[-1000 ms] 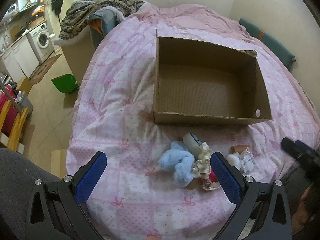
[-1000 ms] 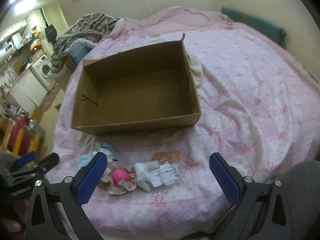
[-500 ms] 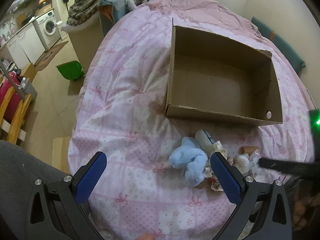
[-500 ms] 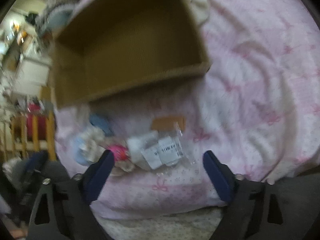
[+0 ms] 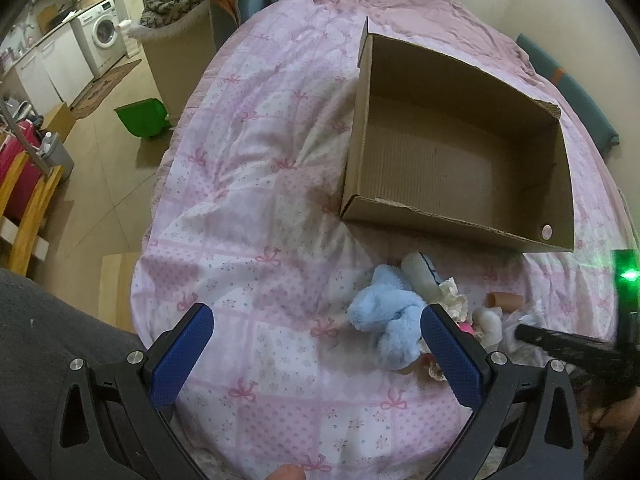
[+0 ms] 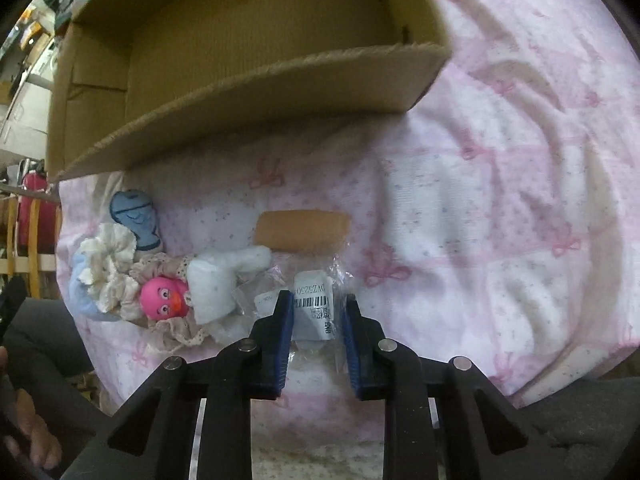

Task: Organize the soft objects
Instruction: 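Grasp the clear barcode bag with the right gripper while the left grasps the blue plush, then carry the blue plush and the plastic bag over the cardboard box with both grippers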

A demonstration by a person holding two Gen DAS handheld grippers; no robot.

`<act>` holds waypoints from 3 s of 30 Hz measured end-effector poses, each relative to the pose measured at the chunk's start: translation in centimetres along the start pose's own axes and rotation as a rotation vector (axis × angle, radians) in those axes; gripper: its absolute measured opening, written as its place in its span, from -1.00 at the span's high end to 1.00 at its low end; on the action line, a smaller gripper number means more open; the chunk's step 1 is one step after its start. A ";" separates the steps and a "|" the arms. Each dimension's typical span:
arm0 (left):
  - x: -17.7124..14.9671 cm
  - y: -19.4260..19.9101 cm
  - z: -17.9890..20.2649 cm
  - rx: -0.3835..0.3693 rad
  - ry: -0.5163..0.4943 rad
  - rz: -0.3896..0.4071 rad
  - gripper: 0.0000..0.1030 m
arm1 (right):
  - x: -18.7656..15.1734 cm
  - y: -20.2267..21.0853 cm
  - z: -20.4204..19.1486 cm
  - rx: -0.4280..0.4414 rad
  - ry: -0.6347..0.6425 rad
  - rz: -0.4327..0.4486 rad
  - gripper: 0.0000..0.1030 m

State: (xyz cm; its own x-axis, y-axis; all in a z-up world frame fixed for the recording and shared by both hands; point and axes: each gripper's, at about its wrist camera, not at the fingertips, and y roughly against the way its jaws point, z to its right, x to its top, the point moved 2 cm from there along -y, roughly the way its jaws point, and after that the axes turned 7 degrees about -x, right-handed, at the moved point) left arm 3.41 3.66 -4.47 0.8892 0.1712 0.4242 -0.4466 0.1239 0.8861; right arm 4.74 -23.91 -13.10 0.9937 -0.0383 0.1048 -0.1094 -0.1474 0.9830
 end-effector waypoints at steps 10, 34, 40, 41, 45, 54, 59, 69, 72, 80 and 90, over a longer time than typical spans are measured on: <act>2.0 -0.8 -0.8 -0.001 0.041 -0.050 -0.99 | -1.6 6.9 1.3 0.215 -0.070 0.250 0.51; 1.7 -5.9 -0.2 -0.225 0.149 -0.297 0.73 | -0.3 5.5 1.3 0.242 -0.094 0.223 0.51; 2.6 -2.0 -1.8 -0.163 0.109 -0.183 0.73 | -0.2 5.7 0.8 0.253 -0.077 0.234 0.51; 2.5 -1.9 -2.0 -0.156 0.099 -0.181 0.72 | -0.2 5.7 0.7 0.251 -0.072 0.233 0.51; 1.6 -3.9 -1.5 -0.227 0.121 -0.263 0.72 | -0.4 5.5 0.4 0.244 -0.060 0.225 0.51; 2.3 0.4 -0.4 -0.261 0.082 -0.097 0.72 | -1.0 7.0 0.4 0.300 -0.055 0.272 0.51; 3.4 5.2 1.4 -0.261 -0.026 0.080 0.72 | -0.8 10.3 -0.2 0.354 -0.019 0.355 0.51; 9.9 7.0 4.4 -0.335 -0.120 0.191 0.72 | 4.1 15.1 -1.5 0.347 0.046 0.488 0.51; 11.3 5.4 5.8 -0.332 -0.153 0.181 0.72 | 6.1 14.5 -1.5 0.331 0.034 0.485 0.51; 11.6 -2.8 7.2 -0.320 -0.192 0.080 0.72 | 9.4 9.4 -1.5 0.274 0.014 0.413 0.51; 9.8 -7.8 7.4 -0.304 -0.197 -0.050 0.61 | 10.6 4.0 -2.2 0.179 0.032 0.287 0.51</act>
State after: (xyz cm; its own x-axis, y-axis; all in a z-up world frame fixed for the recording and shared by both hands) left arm 16.37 -2.87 -5.84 0.8995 -0.0299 0.4359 -0.3850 0.4176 0.8230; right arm 14.92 -22.73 -7.76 0.9218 -0.0731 0.3808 -0.3841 -0.3059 0.8711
